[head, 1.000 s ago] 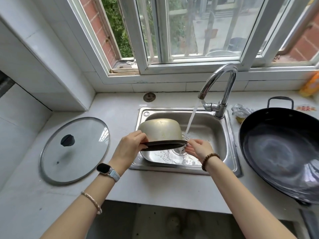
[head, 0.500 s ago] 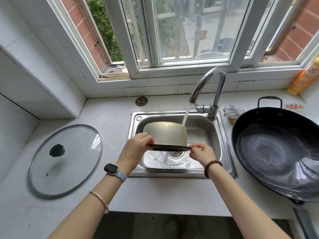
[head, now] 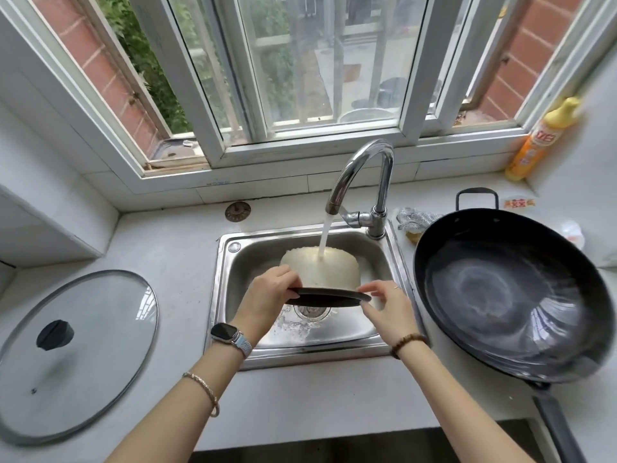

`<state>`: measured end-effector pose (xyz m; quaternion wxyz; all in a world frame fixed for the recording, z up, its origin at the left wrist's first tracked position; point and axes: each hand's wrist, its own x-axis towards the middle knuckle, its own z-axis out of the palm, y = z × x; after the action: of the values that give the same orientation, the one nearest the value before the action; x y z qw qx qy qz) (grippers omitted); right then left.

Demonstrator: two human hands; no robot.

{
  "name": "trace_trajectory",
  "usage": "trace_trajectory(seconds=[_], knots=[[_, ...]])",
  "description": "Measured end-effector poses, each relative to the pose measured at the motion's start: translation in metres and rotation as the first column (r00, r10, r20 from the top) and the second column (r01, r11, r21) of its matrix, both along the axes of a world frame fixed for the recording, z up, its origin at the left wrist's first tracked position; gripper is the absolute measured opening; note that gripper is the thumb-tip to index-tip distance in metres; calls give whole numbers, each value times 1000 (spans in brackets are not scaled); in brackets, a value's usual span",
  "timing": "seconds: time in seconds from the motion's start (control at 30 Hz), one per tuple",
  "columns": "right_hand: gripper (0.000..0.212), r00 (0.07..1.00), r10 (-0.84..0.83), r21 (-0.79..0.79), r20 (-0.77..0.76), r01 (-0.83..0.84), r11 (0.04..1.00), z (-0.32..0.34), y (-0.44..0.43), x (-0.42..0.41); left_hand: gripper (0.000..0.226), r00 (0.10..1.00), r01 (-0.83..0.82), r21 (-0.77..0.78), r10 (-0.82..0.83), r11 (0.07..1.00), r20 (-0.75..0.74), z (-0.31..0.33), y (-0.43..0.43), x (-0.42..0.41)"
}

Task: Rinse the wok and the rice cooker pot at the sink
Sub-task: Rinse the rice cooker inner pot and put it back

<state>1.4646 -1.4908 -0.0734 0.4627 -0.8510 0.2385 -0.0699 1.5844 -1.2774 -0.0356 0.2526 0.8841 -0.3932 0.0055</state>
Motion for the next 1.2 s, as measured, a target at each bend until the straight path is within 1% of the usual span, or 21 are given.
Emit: trace_trajectory(seconds=[0.07, 0.13, 0.23, 0.37, 0.53, 0.87, 0.93, 1.0, 1.03, 1.07, 1.1, 1.13, 1.17, 1.2], knots=[[20, 997, 44, -130, 62, -36, 991, 0, -1, 1, 22, 1000, 9, -3, -9, 1000, -10, -1, -7, 1], [17, 991, 75, -179, 106, -56, 982, 0, -1, 2, 22, 1000, 12, -4, -12, 1000, -13, -2, -13, 2], [17, 983, 100, -187, 155, -70, 980, 0, -3, 6, 20, 1000, 18, -7, -18, 1000, -17, -3, -21, 5], [19, 980, 111, -209, 167, -75, 975, 2, -4, 10, 21, 1000, 14, -7, -14, 1000, -14, -4, -26, 9], [18, 976, 147, -313, 162, -90, 946, 4, -6, 16, 21, 1000, 6, -29, -6, 1000, -7, -5, -27, 13], [16, 980, 128, -356, 151, -67, 932, 8, 1, 18, 11, 993, -62, -51, 56, 997, -107, -19, -16, 16], [16, 981, 120, -363, 150, -58, 930, 7, 3, 17, 11, 984, -110, -84, 96, 990, -150, -24, -12, 13], [17, 982, 114, -365, 153, -51, 930, 6, 3, 16, 12, 953, -240, -130, 208, 962, -222, -27, -11, 9], [17, 982, 110, -365, 154, -47, 930, 6, 2, 17, 12, 916, -337, -136, 291, 931, -277, -28, -12, 7], [17, 982, 107, -366, 155, -44, 930, 6, 2, 17, 14, 855, -441, -139, 367, 887, -367, -28, -13, 5], [17, 982, 105, -370, 157, -40, 928, 6, 2, 17, 18, 753, -544, -134, 412, 828, -513, -28, -14, 4], [17, 982, 103, -373, 158, -37, 927, 7, 2, 18, 24, 599, -639, -132, 383, 758, -703, -27, -17, 1], [17, 982, 102, -375, 160, -35, 926, 7, 3, 18, 29, 418, -709, -114, 284, 696, -863, -26, -21, -1], [17, 981, 101, -374, 164, -33, 927, 8, 3, 18, 30, 256, -756, -99, 154, 647, -954, -23, -24, -2]])
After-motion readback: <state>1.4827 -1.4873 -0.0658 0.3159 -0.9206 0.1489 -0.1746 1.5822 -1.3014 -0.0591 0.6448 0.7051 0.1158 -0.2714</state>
